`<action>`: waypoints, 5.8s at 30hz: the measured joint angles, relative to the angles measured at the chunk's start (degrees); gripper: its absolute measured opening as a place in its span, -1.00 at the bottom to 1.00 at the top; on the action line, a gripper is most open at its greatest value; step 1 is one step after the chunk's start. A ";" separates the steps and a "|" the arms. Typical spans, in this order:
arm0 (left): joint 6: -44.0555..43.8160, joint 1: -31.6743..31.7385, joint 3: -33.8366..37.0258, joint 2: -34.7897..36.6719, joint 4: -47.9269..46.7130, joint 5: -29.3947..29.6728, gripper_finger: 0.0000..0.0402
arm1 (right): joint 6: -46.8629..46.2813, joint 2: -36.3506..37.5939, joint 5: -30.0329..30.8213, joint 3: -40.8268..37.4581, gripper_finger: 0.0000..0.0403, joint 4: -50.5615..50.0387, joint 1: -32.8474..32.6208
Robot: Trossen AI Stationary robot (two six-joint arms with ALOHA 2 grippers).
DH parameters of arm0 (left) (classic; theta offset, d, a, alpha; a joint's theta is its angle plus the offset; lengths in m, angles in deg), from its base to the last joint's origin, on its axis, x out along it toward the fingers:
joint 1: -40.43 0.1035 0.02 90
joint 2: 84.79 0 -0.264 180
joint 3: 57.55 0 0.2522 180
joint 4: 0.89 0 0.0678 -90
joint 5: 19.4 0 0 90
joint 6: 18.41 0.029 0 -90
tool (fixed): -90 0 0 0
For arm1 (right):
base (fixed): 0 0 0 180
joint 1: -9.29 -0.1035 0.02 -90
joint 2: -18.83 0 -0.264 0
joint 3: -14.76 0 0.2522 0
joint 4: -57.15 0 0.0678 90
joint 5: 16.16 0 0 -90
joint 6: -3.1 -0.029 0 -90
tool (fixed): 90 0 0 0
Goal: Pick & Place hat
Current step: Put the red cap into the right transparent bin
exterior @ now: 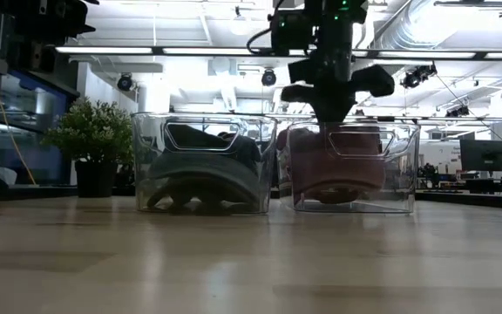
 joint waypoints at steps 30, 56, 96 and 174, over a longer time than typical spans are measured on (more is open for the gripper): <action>-0.01 0.01 0.00 0.02 0.01 -0.09 -0.32 | 1.88 -5.52 -3.96 0.02 -0.97 3.68 1.23; -0.04 0.01 0.00 0.00 0.02 -0.22 -0.32 | -8.91 -7.59 -4.99 0.20 -0.64 2.66 0.99; 0.94 0.00 0.00 0.00 -0.47 -0.11 -0.32 | -55.38 18.84 -0.36 -4.50 -0.17 -3.84 1.54; 1.44 -0.01 0.00 0.00 -0.39 0.46 -0.32 | -89.77 28.86 -7.30 -42.92 -1.00 37.69 11.90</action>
